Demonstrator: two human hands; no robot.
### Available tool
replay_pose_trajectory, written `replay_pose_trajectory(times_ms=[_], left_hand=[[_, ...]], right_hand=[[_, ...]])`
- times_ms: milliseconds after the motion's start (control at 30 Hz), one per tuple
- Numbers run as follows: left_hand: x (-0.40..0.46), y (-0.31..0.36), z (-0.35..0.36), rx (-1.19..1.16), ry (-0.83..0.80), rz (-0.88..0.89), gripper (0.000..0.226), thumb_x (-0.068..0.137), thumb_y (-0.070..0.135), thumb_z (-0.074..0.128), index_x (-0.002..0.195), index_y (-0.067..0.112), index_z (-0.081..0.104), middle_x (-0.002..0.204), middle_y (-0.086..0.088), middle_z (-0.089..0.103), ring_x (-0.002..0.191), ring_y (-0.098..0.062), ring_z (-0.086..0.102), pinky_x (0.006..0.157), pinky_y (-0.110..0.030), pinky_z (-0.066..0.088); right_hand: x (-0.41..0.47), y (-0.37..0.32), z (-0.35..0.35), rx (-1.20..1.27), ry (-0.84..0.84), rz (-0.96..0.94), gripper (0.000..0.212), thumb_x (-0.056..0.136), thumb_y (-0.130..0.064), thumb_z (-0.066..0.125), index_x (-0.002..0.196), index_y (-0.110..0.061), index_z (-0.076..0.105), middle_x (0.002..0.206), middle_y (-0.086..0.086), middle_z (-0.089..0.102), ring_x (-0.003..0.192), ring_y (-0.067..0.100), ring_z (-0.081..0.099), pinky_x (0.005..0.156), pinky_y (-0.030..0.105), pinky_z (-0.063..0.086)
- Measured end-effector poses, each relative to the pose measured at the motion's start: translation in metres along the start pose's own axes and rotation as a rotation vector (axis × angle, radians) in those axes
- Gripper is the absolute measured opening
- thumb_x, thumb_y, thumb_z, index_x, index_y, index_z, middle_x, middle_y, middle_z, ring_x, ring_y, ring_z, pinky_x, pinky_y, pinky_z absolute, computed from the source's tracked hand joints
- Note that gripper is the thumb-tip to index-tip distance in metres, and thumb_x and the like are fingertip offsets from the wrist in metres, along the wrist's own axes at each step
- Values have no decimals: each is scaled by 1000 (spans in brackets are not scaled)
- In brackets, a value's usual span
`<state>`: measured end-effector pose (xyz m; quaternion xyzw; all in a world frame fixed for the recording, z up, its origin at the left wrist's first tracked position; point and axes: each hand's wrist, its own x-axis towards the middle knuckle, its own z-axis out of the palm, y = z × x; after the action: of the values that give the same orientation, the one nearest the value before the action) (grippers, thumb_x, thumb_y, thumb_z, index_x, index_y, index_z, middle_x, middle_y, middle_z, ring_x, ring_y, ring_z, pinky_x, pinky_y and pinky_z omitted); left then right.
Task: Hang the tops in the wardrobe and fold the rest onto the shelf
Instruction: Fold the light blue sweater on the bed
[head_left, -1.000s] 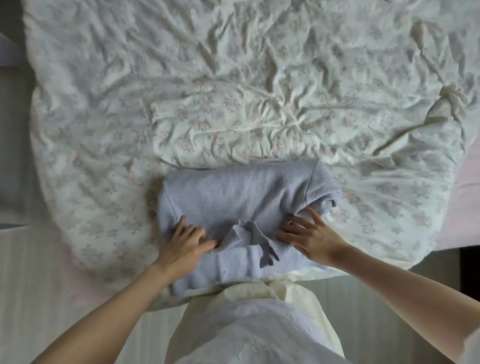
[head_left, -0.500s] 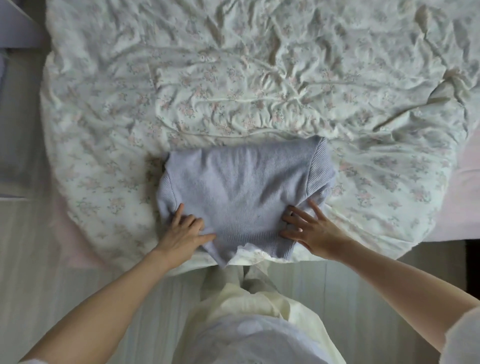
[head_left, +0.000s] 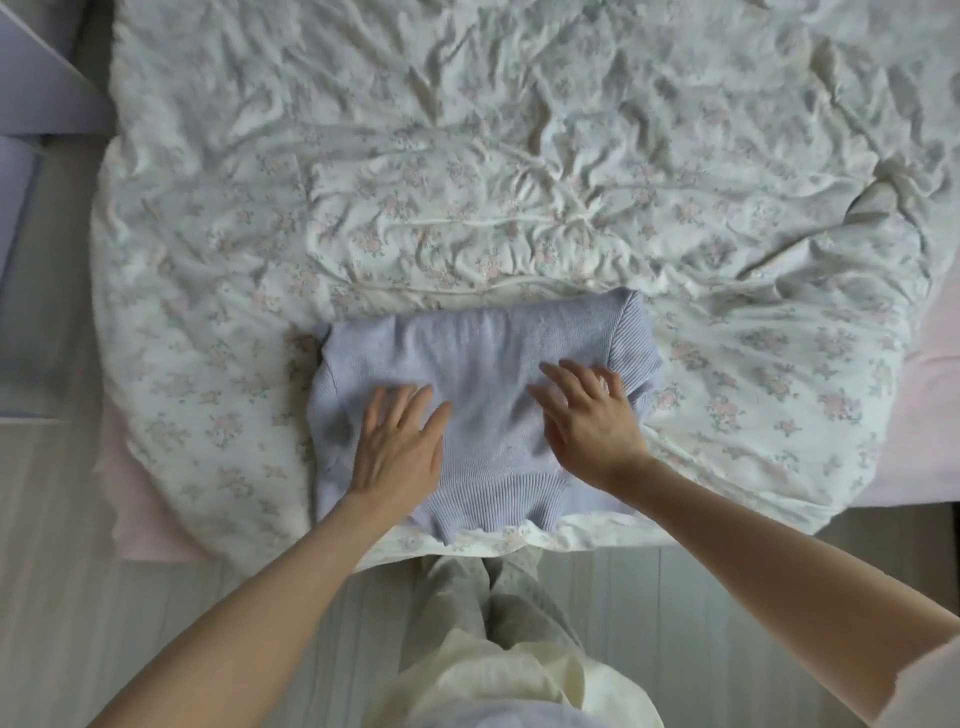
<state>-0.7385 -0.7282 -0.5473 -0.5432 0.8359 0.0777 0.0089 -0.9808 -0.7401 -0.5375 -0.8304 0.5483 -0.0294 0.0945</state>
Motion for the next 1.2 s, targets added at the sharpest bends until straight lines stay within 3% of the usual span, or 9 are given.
replay_pose_trajectory(times_ms=[67, 167, 367, 467, 600, 733, 833, 933, 1200], left_hand=[[32, -5, -2, 5, -33, -76, 50, 87, 25, 60, 136, 15, 51, 144, -18, 43, 136, -37, 35, 108, -61, 23], [58, -33, 16, 54, -174, -188, 60, 98, 41, 39, 151, 26, 14, 159, -12, 9, 146, -31, 1, 114, -53, -4], [48, -97, 48, 35, -299, -425, 63, 97, 56, 17, 151, 27, 4, 160, -1, -3, 146, -18, -8, 116, -50, -3], [46, -99, 40, 38, -307, -393, 71, 91, 58, 5, 152, 22, 12, 160, -4, 3, 147, -20, -3, 115, -54, -4], [65, -90, 27, 2, -147, -273, 70, 88, 53, 15, 146, 19, 33, 153, -12, 28, 144, -32, 18, 109, -64, -4], [79, -62, 25, 30, -163, -66, 63, 88, 53, 30, 144, 25, 23, 153, -13, 28, 141, -39, 24, 104, -70, 15], [73, -19, 33, -52, -245, -53, 71, 85, 53, 55, 146, 34, 25, 156, -11, 18, 143, -39, 14, 105, -71, 10], [75, 3, 49, 0, -364, -159, 76, 89, 59, 39, 146, 42, -8, 157, -6, -19, 143, -34, -21, 106, -67, -9], [87, -3, 44, -40, -521, -155, 73, 91, 55, 37, 146, 46, -10, 156, -1, -24, 142, -28, -24, 108, -64, -7]], right_hand=[[28, 5, -1, -23, -137, 77, 51, 93, -30, 48, 143, -22, 39, 153, 14, 27, 142, 33, 24, 111, 61, 12], [55, 23, 17, -110, -318, 173, 55, 98, -44, 20, 149, -37, -1, 159, 5, -10, 145, 27, -13, 109, 58, -15], [37, 74, 39, -172, -439, 364, 57, 96, -50, 8, 142, -39, -23, 157, -6, -19, 145, 20, -16, 114, 51, -9], [24, 80, 32, 77, -411, 494, 59, 99, -45, 14, 146, -31, -18, 152, -11, -26, 145, 24, -12, 118, 47, 6], [43, 81, 23, 538, -137, 930, 64, 100, -33, 34, 151, -14, 1, 158, 11, 11, 135, 35, 33, 98, 43, 37], [56, 85, 17, 592, -90, 989, 54, 89, -33, 56, 134, -7, 39, 114, 17, 60, 106, 36, 56, 77, 36, 41], [50, 84, 15, 689, -68, 986, 38, 84, -31, 63, 113, -9, 53, 93, 6, 60, 92, 30, 59, 67, 31, 39], [49, 83, 10, 878, -76, 1030, 51, 82, -31, 68, 124, -14, 44, 100, 4, 58, 88, 22, 58, 71, 31, 44], [43, 64, -15, 1281, -89, 870, 52, 88, -15, 62, 127, -22, 30, 109, 4, 55, 90, 13, 57, 71, 24, 51]])
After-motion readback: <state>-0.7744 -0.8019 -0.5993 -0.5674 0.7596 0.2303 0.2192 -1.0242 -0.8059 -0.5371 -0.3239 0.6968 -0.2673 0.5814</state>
